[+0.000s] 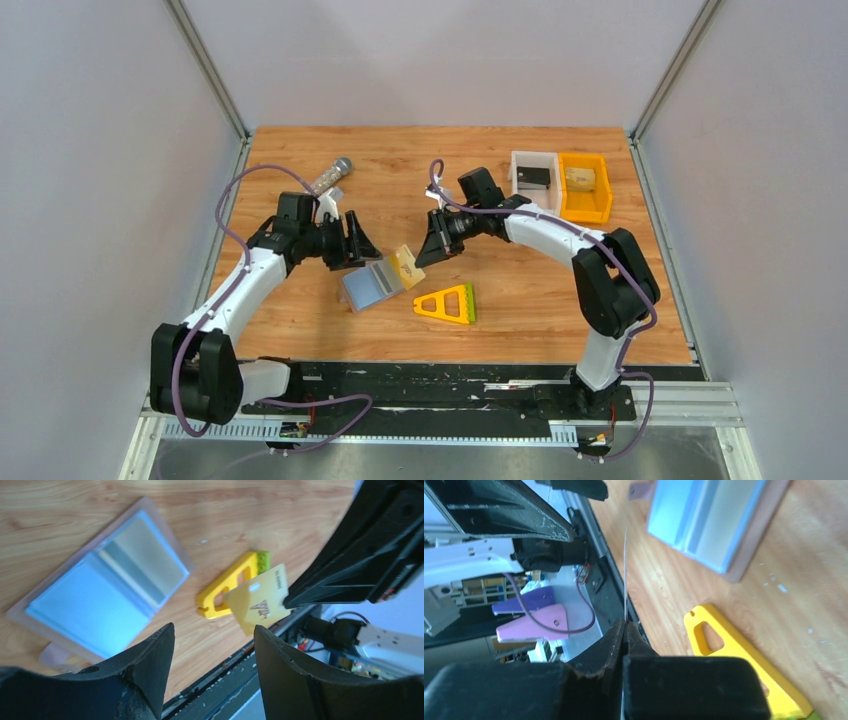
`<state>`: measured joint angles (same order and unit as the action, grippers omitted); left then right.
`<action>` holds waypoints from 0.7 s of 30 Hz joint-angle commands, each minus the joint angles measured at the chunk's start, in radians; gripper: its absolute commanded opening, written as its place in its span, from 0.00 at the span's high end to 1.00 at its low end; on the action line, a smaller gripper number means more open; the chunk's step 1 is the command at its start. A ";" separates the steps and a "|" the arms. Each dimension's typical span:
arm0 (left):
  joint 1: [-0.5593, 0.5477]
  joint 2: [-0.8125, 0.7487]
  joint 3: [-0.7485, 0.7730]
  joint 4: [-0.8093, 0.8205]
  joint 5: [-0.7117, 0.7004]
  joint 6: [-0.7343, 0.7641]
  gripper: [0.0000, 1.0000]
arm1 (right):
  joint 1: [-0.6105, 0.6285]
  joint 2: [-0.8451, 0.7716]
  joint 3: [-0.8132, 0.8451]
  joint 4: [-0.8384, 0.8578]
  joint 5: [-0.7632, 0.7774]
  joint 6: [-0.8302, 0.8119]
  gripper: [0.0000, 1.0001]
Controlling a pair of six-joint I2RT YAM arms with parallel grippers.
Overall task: Take the credit cards out of the card holder
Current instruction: Remove the credit card from the card holder.
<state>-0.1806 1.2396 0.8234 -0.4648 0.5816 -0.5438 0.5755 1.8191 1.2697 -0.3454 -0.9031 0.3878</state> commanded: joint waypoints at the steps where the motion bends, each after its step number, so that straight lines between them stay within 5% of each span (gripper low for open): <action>1: 0.001 -0.034 0.030 0.098 0.225 0.018 0.31 | 0.013 -0.084 -0.010 -0.063 -0.128 -0.106 1.00; 13: 0.000 0.014 0.029 0.171 0.406 0.000 0.26 | 0.036 -0.118 -0.013 -0.070 -0.177 -0.108 1.00; 21: -0.044 0.049 0.025 0.165 0.443 0.009 0.36 | 0.040 -0.113 0.002 -0.058 -0.203 -0.092 1.00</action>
<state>-0.1955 1.2663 0.8276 -0.3092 0.9722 -0.5583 0.6079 1.7428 1.2564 -0.4229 -1.0573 0.3119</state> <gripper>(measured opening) 0.660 0.014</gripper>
